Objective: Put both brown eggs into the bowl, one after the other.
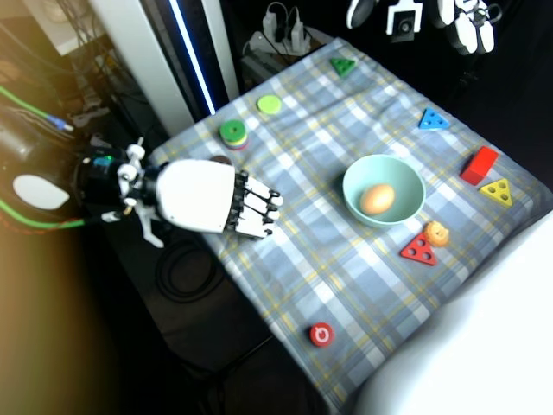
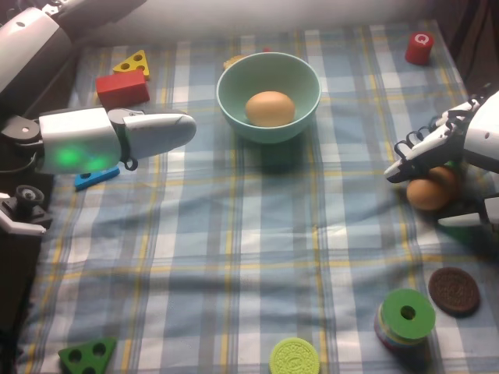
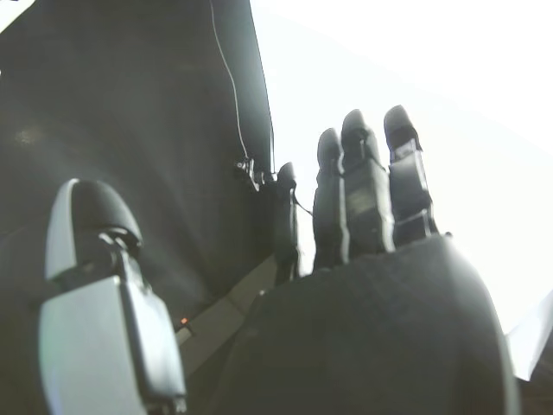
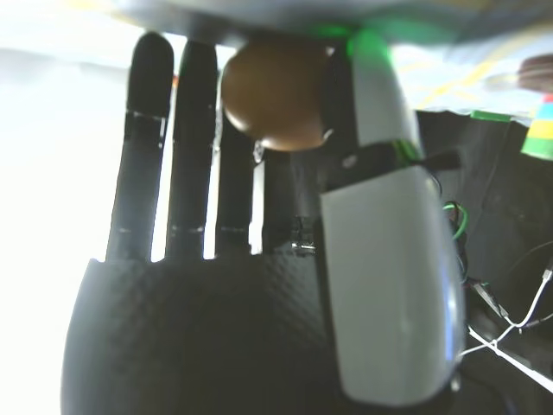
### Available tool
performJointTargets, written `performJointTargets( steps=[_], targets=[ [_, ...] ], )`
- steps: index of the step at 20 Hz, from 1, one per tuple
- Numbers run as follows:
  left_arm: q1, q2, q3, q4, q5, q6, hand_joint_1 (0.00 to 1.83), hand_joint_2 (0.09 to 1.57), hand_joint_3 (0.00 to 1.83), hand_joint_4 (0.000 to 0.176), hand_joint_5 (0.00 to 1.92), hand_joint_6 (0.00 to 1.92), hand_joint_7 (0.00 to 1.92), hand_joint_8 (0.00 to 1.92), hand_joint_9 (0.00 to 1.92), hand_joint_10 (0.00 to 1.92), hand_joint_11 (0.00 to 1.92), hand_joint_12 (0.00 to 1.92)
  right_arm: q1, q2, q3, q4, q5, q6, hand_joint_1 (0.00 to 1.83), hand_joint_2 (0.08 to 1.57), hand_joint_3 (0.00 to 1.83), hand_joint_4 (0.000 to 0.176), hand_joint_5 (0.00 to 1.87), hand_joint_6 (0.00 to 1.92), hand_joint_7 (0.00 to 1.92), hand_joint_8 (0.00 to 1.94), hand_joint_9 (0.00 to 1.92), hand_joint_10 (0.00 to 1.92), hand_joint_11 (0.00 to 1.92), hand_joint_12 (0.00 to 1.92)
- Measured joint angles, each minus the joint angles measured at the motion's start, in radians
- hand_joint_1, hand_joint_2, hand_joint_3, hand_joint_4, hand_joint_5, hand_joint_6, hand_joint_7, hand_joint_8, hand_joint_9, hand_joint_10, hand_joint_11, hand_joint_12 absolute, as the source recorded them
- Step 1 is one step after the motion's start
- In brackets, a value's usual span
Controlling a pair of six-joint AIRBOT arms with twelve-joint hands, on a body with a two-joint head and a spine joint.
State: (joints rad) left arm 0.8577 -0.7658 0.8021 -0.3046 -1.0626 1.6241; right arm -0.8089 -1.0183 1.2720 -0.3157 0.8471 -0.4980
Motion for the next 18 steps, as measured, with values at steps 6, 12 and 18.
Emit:
performJointTargets(
  steps=[6, 12, 18],
  targets=[
    [0.000, -0.002, 0.002, -0.001, 0.002, 0.000, 0.76, 0.88, 0.00, 0.162, 0.27, 0.01, 0.26, 0.00, 0.26, 0.00, 0.00, 0.31, 0.058, -0.012, 0.010, -0.044, -0.050, -0.012, 1.22, 1.14, 0.00, 0.000, 1.02, 0.86, 0.86, 1.25, 0.95, 0.69, 0.80, 1.00],
    [0.000, -0.004, 0.008, -0.006, 0.007, 0.000, 0.77, 0.88, 0.00, 0.157, 0.26, 0.00, 0.27, 0.00, 0.30, 0.00, 0.00, 0.32, 0.174, -0.040, 0.027, -0.073, -0.060, -0.052, 1.24, 1.16, 0.00, 0.000, 1.02, 0.71, 0.81, 1.45, 0.85, 1.12, 0.77, 1.39],
    [0.000, -0.011, 0.012, 0.000, 0.013, 0.000, 0.78, 0.87, 0.00, 0.156, 0.30, 0.01, 0.27, 0.01, 0.33, 0.01, 0.00, 0.36, 0.297, -0.088, 0.055, -0.115, -0.076, -0.078, 1.24, 1.17, 0.00, 0.000, 0.92, 0.87, 0.87, 1.44, 0.80, 1.42, 0.68, 1.69]
  ],
)
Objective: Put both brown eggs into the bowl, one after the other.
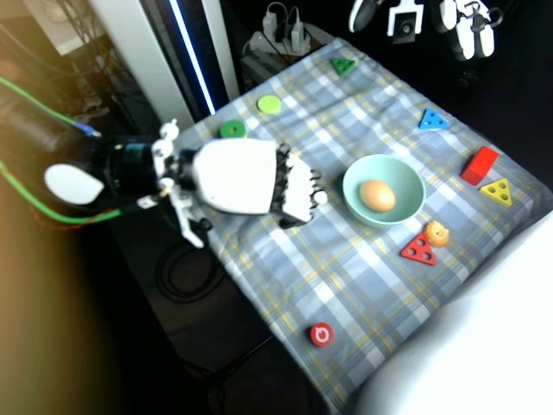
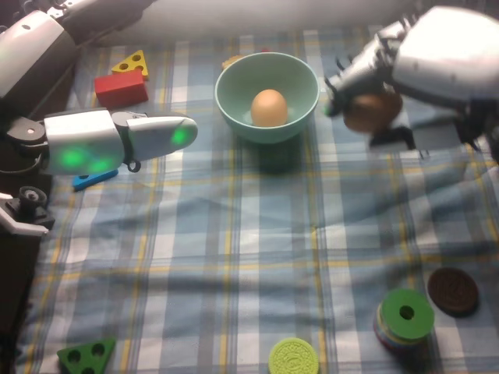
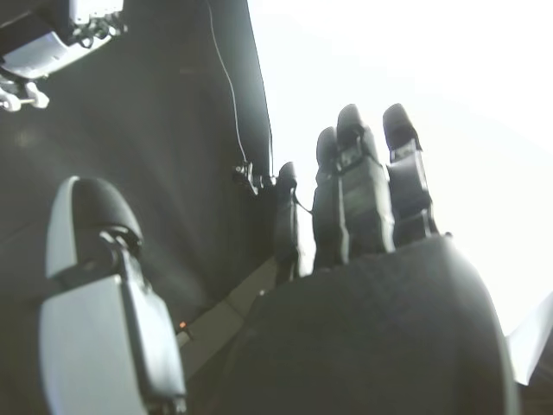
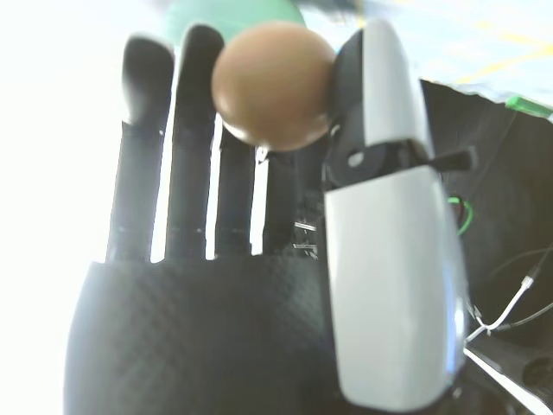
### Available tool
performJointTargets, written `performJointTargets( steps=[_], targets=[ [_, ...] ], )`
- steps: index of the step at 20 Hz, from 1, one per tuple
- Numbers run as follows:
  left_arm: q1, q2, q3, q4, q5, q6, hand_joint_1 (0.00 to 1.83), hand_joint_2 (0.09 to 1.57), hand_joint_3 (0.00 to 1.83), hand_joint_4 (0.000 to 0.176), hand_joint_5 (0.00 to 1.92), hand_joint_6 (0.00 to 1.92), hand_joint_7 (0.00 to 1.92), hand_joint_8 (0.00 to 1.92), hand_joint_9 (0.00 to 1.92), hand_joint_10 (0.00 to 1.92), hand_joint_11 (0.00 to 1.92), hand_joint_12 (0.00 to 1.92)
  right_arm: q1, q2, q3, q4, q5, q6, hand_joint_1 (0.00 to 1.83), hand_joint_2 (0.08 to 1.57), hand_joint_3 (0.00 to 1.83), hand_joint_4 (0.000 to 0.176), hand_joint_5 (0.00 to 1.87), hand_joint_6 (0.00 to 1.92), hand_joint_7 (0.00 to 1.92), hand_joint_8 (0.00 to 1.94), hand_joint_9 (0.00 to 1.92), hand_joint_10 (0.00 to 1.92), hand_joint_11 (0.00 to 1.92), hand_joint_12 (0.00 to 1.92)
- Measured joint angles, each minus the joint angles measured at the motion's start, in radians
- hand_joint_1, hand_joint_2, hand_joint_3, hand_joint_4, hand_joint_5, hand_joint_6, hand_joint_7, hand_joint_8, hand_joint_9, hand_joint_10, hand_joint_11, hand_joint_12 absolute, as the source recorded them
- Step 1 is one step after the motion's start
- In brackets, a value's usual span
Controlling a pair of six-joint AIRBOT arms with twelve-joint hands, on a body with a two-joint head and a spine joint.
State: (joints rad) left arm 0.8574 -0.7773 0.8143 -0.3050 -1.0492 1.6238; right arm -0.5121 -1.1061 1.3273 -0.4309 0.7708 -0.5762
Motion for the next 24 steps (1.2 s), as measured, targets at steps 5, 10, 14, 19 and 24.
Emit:
performJointTargets(
  steps=[5, 10, 14, 19, 24],
  targets=[
    [-0.003, 0.000, 0.000, 0.000, 0.002, 0.000, 0.79, 0.86, 0.00, 0.154, 0.34, 0.01, 0.27, 0.00, 0.32, 0.00, 0.00, 0.29, 0.098, -0.092, 0.055, 0.008, 0.009, -0.016, 1.22, 1.12, 0.00, 0.002, 1.04, 0.85, 0.94, 1.11, 0.75, 0.84, 0.21, 1.40],
    [-0.003, 0.000, 0.008, -0.011, 0.002, 0.000, 0.75, 0.90, 0.00, 0.062, 0.48, 0.01, 0.28, 0.00, 0.27, 0.00, 0.00, 0.51, 0.123, -0.148, 0.087, 0.006, -0.002, -0.016, 1.27, 1.09, 0.00, 0.000, 1.15, 0.67, 0.96, 1.08, 0.76, 1.09, 0.41, 1.56],
    [-0.003, 0.000, 0.008, -0.010, 0.002, 0.000, 0.82, 0.90, 0.00, 0.020, 0.61, 0.01, 0.37, 0.01, 0.31, 0.01, 0.00, 0.61, 0.123, -0.168, 0.107, 0.004, -0.034, -0.016, 1.25, 1.11, 0.00, 0.000, 1.12, 0.63, 0.91, 1.25, 0.70, 1.04, 0.35, 1.43],
    [0.001, 0.000, 0.008, -0.022, 0.002, -0.010, 0.82, 0.91, 0.00, 0.012, 0.66, 0.01, 0.36, 0.00, 0.31, 0.01, 0.00, 0.61, 0.123, -0.174, 0.111, 0.007, -0.049, -0.017, 1.01, 1.07, 0.00, 0.018, 0.76, 0.15, 0.71, 0.23, 0.62, 0.67, 0.42, 1.25],
    [0.003, 0.002, 0.008, -0.022, 0.001, -0.021, 0.80, 0.93, 0.00, 0.033, 0.67, 0.00, 0.37, 0.00, 0.32, 0.01, 0.00, 0.64, 0.123, -0.175, 0.111, 0.007, -0.051, -0.016, 0.85, 1.08, 0.00, 0.077, 0.66, 0.00, 0.63, 0.00, 0.74, 0.26, 0.44, 1.10]
  ],
)
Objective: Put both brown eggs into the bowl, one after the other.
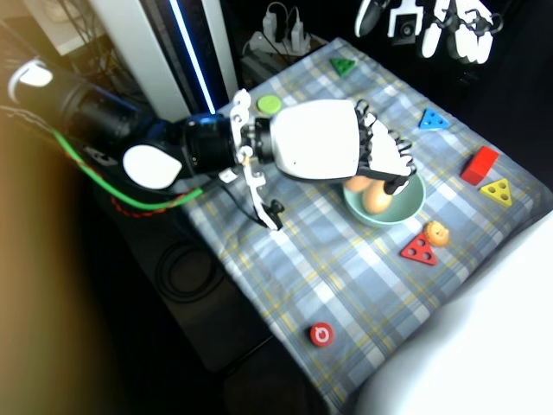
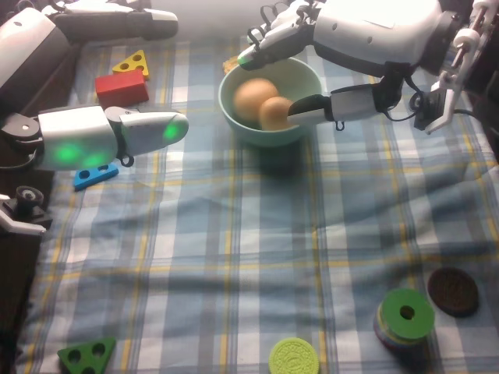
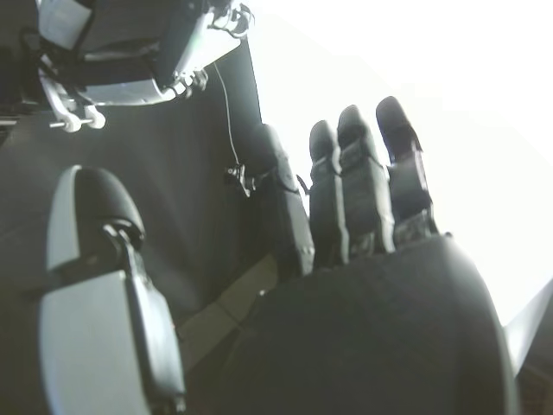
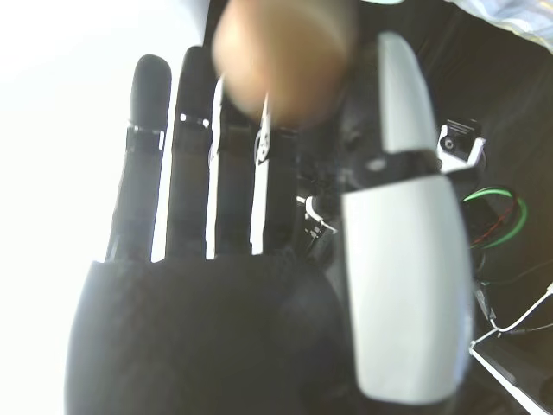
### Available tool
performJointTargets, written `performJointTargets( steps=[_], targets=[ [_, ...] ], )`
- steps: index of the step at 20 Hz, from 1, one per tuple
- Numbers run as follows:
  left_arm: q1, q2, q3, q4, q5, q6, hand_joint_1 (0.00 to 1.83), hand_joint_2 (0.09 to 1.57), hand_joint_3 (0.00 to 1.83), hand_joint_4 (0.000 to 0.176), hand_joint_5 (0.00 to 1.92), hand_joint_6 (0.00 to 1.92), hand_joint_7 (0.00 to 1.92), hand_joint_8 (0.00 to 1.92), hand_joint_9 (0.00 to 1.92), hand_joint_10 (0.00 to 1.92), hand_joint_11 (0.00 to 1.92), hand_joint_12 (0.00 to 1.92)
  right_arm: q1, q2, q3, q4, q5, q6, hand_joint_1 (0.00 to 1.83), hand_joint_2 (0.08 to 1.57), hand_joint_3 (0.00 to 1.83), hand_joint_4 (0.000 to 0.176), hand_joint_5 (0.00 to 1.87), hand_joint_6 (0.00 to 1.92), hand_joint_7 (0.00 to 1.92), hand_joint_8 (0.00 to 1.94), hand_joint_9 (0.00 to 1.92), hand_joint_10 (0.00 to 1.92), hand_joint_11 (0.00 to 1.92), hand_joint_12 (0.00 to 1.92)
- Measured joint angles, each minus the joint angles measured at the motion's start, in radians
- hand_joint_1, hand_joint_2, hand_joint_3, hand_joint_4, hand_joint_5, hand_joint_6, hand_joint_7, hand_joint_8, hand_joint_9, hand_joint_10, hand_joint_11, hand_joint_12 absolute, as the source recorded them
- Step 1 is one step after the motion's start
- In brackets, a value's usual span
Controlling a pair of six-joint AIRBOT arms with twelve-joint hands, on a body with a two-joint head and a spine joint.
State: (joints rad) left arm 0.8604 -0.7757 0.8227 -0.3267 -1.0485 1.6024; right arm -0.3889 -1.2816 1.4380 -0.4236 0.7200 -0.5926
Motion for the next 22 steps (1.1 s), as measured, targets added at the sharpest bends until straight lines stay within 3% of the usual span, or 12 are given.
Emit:
performJointTargets(
  steps=[6, 9, 11, 13, 14, 15, 17, 18, 19, 20, 21, 22],
  targets=[
    [0.009, 0.008, -0.002, 0.002, -0.013, -0.027, 0.81, 0.93, 0.00, 0.062, 0.55, 0.00, 0.35, 0.00, 0.30, 0.00, 0.00, 0.43, -0.011, 0.031, -0.042, 0.022, 0.016, -0.001, 1.01, 1.05, 0.00, 0.035, 0.57, 0.00, 0.53, 0.00, 0.60, 0.08, 0.27, 1.16],
    [0.032, 0.026, -0.002, 0.016, -0.058, -0.128, 0.82, 0.91, 0.00, 0.062, 0.33, 0.00, 0.32, 0.01, 0.34, 0.00, 0.00, 0.93, -0.099, 0.137, -0.093, 0.144, 0.150, -0.002, 0.64, 1.11, 0.00, 0.051, 0.31, 0.00, 0.33, 0.00, 0.32, 0.00, 0.02, 0.77],
    [0.058, 0.036, 0.017, 0.053, -0.126, -0.271, 0.89, 0.91, 0.00, 0.057, 0.20, 0.00, 0.25, 0.00, 0.19, 0.00, 0.00, 0.47, -0.189, 0.201, -0.125, 0.264, 0.252, -0.007, 0.58, 1.07, 0.00, 0.066, 0.25, 0.00, 0.25, 0.00, 0.23, 0.00, 0.01, 0.53],
    [0.108, 0.034, 0.079, 0.099, -0.250, -0.544, 0.86, 0.93, 0.00, 0.059, 0.13, 0.00, 0.19, 0.00, 0.16, 0.00, 0.00, 0.41, -0.308, 0.257, -0.185, 0.380, 0.424, -0.008, 0.59, 1.10, 0.00, 0.091, 0.17, 0.00, 0.18, 0.00, 0.17, 0.01, 0.02, 0.36],
    [0.134, 0.026, 0.114, 0.093, -0.309, -0.663, 0.83, 0.94, 0.00, 0.053, 0.09, 0.00, 0.16, 0.00, 0.16, 0.00, 0.00, 0.50, -0.347, 0.265, -0.204, 0.406, 0.492, -0.008, 0.63, 1.12, 0.01, 0.084, 0.17, 0.00, 0.18, 0.00, 0.18, 0.01, 0.03, 0.36],
    [0.157, 0.017, 0.140, 0.075, -0.356, -0.751, 0.82, 0.90, 0.00, 0.073, 0.11, 0.00, 0.19, 0.00, 0.20, 0.01, 0.00, 0.68, -0.373, 0.266, -0.216, 0.423, 0.554, -0.008, 0.71, 1.14, 0.00, 0.036, 0.23, 0.01, 0.27, 0.01, 0.29, 0.02, 0.13, 0.39],
    [0.206, -0.014, 0.191, 0.032, -0.457, -0.962, 0.51, 1.00, 0.03, 0.000, 0.08, 0.00, 0.25, 0.01, 0.23, 0.01, 0.00, 0.90, -0.413, 0.266, -0.246, 0.454, 0.674, -0.011, 0.58, 1.15, 0.01, 0.016, 0.30, 0.01, 0.34, 0.00, 0.33, 0.00, 0.12, 0.39],
    [0.225, -0.032, 0.199, 0.025, -0.502, -1.024, 0.47, 1.06, 0.02, 0.002, 0.05, 0.00, 0.21, 0.00, 0.19, 0.00, 0.00, 0.65, -0.420, 0.278, -0.273, 0.460, 0.713, -0.047, 0.64, 1.25, 0.01, 0.029, 0.27, 0.00, 0.29, 0.00, 0.25, 0.00, 0.04, 0.29],
    [0.232, -0.040, 0.198, 0.035, -0.530, -1.045, 0.42, 1.11, 0.01, 0.045, 0.30, 0.05, 0.22, 0.00, 0.16, 0.00, 0.00, 0.44, -0.429, 0.289, -0.293, 0.460, 0.744, -0.069, 0.75, 1.23, 0.00, 0.059, 0.19, 0.00, 0.21, 0.00, 0.16, 0.00, 0.01, 0.19],
    [0.229, -0.046, 0.198, 0.066, -0.552, -1.061, 0.31, 1.13, 0.01, 0.040, 0.30, 0.02, 0.18, 0.00, 0.12, 0.00, 0.00, 0.37, -0.446, 0.300, -0.314, 0.457, 0.794, -0.079, 0.89, 1.17, 0.00, 0.075, 0.28, 0.01, 0.25, 0.00, 0.18, 0.00, 0.02, 0.16],
    [0.206, -0.048, 0.198, 0.103, -0.557, -1.062, 0.15, 1.32, 0.05, 0.096, 0.21, 0.01, 0.04, 0.00, 0.02, 0.00, 0.00, 0.07, -0.480, 0.311, -0.330, 0.455, 0.860, -0.079, 0.79, 1.26, 0.02, 0.107, 0.22, 0.00, 0.14, 0.00, 0.05, 0.00, 0.00, 0.03],
    [0.174, -0.050, 0.198, 0.132, -0.559, -1.061, 0.24, 1.31, 0.02, 0.154, 0.20, 0.01, 0.01, 0.00, 0.00, 0.00, 0.00, 0.01, -0.503, 0.328, -0.353, 0.465, 0.893, -0.082, 0.93, 1.17, 0.04, 0.141, 0.33, 0.00, 0.06, 0.02, 0.24, 0.00, 0.17, 0.89]
  ],
)
